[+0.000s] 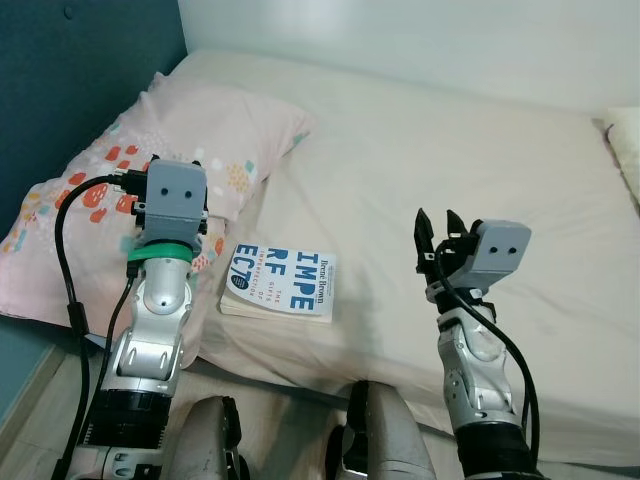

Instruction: Clean up the room

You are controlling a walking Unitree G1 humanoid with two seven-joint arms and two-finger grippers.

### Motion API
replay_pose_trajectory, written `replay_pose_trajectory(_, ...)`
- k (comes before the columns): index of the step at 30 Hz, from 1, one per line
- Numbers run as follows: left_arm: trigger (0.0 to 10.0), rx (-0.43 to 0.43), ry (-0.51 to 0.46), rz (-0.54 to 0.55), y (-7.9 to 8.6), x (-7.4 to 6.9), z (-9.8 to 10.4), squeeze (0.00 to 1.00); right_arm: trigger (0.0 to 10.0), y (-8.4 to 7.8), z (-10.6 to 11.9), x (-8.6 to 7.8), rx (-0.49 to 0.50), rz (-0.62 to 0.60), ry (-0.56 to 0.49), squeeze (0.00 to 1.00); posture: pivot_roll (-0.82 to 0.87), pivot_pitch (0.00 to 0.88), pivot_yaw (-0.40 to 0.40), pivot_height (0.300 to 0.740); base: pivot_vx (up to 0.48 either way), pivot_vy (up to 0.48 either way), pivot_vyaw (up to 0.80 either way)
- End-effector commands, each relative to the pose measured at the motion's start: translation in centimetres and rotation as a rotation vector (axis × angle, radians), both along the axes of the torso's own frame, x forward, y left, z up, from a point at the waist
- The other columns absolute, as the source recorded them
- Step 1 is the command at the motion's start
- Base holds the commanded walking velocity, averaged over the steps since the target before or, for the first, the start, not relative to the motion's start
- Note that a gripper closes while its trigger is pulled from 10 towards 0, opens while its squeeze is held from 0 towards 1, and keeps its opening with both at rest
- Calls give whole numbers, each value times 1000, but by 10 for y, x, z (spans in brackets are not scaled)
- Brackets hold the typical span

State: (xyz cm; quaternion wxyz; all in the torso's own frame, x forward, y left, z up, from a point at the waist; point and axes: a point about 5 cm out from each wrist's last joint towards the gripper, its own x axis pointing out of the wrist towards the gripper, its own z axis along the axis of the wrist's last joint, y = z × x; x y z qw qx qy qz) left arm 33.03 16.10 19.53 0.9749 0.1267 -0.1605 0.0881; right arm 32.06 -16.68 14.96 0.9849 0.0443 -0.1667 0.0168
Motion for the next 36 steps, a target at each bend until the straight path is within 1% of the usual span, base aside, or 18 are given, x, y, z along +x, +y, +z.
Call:
replay_pose_trajectory(1, 10000, -6, 33, -25, -3, 0, -8, 0, 10000, -4, -3, -1, 2, -16, 16, 0, -43, 39, -12, 643, 0, 0, 0)
replay_pose_trajectory(11, 10000, 5, 27, -46, -8, 1, -8, 0, 10000, -5, -3, -1, 2, -26, 17, 0, -43, 38, -12, 662, 0, 0, 0)
replay_pose_trajectory(14, 10000, 4, 33, -84, -16, 2, -7, 0, 10000, -6, -4, -1, 3, -33, 21, 0, -46, 38, -8, 671, 0, 0, 0)
replay_pose_trajectory(15, 10000, 4, 33, -84, -16, 2, -7, 0, 10000, -6, -4, -1, 3, -33, 21, 0, -46, 38, -8, 671, 0, 0, 0)
replay_pose_trajectory(16, 10000, 4, 37, -107, -21, 3, -7, 0, 10000, -7, -4, -1, 3, -38, 22, 0, -48, 38, -7, 675, 0, 0, 0)
replay_pose_trajectory(17, 10000, 4, 37, -107, -21, 3, -7, 0, 10000, -7, -4, -1, 3, -38, 22, 0, -48, 38, -7, 675, 0, 0, 0)
replay_pose_trajectory(18, 10000, 3, 39, -127, -26, 3, -6, 0, 10000, -8, -4, -1, 2, -42, 22, 0, -48, 37, -6, 680, 0, 0, 0)
replay_pose_trajectory(20, 10000, 3, 39, -127, -26, 3, -6, 0, 10000, -8, -4, -1, 2, -42, 22, 0, -48, 37, -6, 680, 0, 0, 0)
replay_pose_trajectory(27, 10000, -1, 43, -198, -41, 4, -5, 0, 10000, -11, -2, 0, 0, -57, 18, 0, -52, 38, -1, 703, 0, 0, 0)
replay_pose_trajectory(30, 10000, -3, 46, -211, -44, 3, -6, 0, 10000, -11, -3, 0, 1, -59, 18, 0, -53, 38, 0, 712, 0, 0, 0)
replay_pose_trajectory(36, 10000, -1, 51, -218, -45, 3, -7, 0, 10000, -11, -3, 0, 3, -63, 18, 0, -50, 38, 3, 731, 0, 0, 0)
